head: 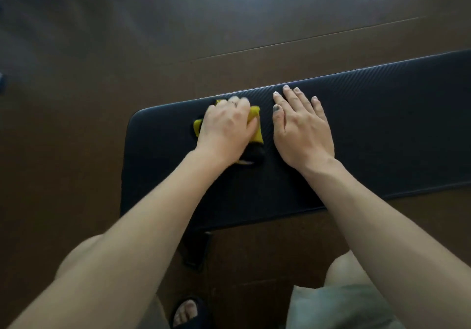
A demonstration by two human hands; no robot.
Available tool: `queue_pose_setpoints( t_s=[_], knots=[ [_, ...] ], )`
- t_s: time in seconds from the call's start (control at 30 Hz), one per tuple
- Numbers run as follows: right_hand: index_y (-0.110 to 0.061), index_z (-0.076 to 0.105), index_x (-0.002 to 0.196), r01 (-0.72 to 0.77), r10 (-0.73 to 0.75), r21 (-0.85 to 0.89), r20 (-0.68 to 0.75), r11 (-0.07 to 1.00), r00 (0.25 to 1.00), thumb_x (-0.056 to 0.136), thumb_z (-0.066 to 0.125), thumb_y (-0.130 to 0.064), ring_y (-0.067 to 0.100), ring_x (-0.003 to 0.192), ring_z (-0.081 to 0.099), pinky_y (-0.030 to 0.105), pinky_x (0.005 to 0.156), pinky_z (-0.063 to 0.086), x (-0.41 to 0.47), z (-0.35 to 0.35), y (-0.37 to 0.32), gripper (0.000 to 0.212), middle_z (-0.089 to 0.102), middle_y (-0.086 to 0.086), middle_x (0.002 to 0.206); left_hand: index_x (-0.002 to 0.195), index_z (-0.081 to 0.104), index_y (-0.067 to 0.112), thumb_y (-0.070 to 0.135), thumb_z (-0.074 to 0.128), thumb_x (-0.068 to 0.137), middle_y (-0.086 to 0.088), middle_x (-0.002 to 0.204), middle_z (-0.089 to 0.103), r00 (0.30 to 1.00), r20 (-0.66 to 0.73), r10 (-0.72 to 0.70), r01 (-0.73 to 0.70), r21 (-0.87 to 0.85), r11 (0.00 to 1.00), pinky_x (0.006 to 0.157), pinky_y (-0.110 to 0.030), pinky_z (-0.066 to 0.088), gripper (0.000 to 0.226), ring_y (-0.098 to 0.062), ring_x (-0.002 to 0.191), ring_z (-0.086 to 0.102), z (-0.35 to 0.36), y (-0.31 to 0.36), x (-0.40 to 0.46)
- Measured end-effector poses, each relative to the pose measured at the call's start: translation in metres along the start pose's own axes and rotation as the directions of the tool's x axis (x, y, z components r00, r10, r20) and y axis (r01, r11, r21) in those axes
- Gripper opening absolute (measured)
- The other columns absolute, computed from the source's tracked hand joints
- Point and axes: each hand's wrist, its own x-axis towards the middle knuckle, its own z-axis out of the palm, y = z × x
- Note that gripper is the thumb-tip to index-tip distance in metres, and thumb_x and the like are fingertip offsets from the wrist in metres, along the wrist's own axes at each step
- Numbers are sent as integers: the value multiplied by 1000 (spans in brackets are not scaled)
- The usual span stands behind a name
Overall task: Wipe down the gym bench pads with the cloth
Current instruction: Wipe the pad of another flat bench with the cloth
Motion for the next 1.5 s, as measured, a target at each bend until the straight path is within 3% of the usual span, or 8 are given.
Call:
queue_pose_setpoints(
  t_s=[0.17, 0.4, 0.57, 0.87, 0.93, 1.1, 1.23, 1.5],
  knots=[
    [-22, 36, 159, 3, -3, -11, -1, 1000, 1000, 106, 10, -42, 14, 158, 17, 41, 130, 7, -1, -5, -4, 62, 27, -1, 169, 87, 56, 15, 38, 44, 99, -3, 82, 58, 945, -55, 322, -327, -123, 937, 65, -38, 43, 29, -24, 75, 57, -2, 12, -71],
    [-4, 66, 135, -80, 111, 128, -256, 989, 960, 107, 38, -25, 22, 141, 49, 31, 121, 32, -1, -2, -3, 45, 61, 12, 145, 97, 58, 6, 34, 49, 104, -15, 100, 65, 980, -64, 189, -195, -100, 976, 78, -44, 41, 30, -39, 94, 61, 16, -2, 58],
    [-3, 68, 131, -144, 181, 147, -277, 979, 944, 108, 41, -23, 19, 137, 52, 26, 117, 34, 5, -1, -3, 41, 64, 9, 141, 110, 58, 9, 37, 42, 106, -13, 115, 64, 992, -10, 129, -130, -70, 989, 86, -43, 40, 33, -36, 105, 60, 15, 3, 83],
    [-3, 68, 129, -131, 160, 187, -150, 974, 976, 109, 37, -28, 24, 133, 55, 26, 112, 34, 8, -13, 6, 44, 66, 11, 136, 88, 56, 16, 35, 53, 101, -2, 84, 59, 888, -67, 454, -459, -174, 871, 70, -39, 44, 24, -24, 76, 58, 2, 7, -38],
    [-4, 69, 125, -78, 88, 72, -142, 994, 986, 108, 37, -30, 30, 125, 59, 37, 111, 38, 27, -24, 18, 44, 69, 13, 127, 86, 56, 12, 35, 50, 99, -8, 82, 61, 900, -120, 419, -432, -128, 893, 66, -41, 44, 27, -32, 73, 60, 7, 9, 0],
    [-27, 43, 155, -128, 135, -87, 90, 988, 987, 111, 18, -39, 17, 155, 21, 42, 128, 4, 67, -31, 65, 52, 38, -2, 163, 95, 51, 11, 34, 46, 105, -17, 107, 65, 993, -9, 118, -118, -95, 988, 82, -45, 40, 26, -41, 100, 60, 20, 22, 87],
    [-27, 54, 140, -88, 90, -52, 47, 995, 995, 109, 16, -35, 15, 146, 32, 45, 128, 6, 68, -22, 75, 50, 52, -5, 147, 98, 47, 15, 40, 39, 106, -15, 118, 62, 982, 155, -111, 133, -143, 981, 79, -38, 35, 27, -34, 104, 55, 15, 27, 119],
    [-24, 61, 131, -42, 41, 26, 33, 999, 999, 109, 14, -37, 21, 141, 38, 49, 128, 6, 66, -23, 80, 54, 57, -2, 140, 93, 54, 15, 37, 48, 101, -6, 91, 60, 992, -45, -114, 110, -75, 991, 74, -43, 40, 25, -31, 84, 59, 5, 85, -18]
  ],
)
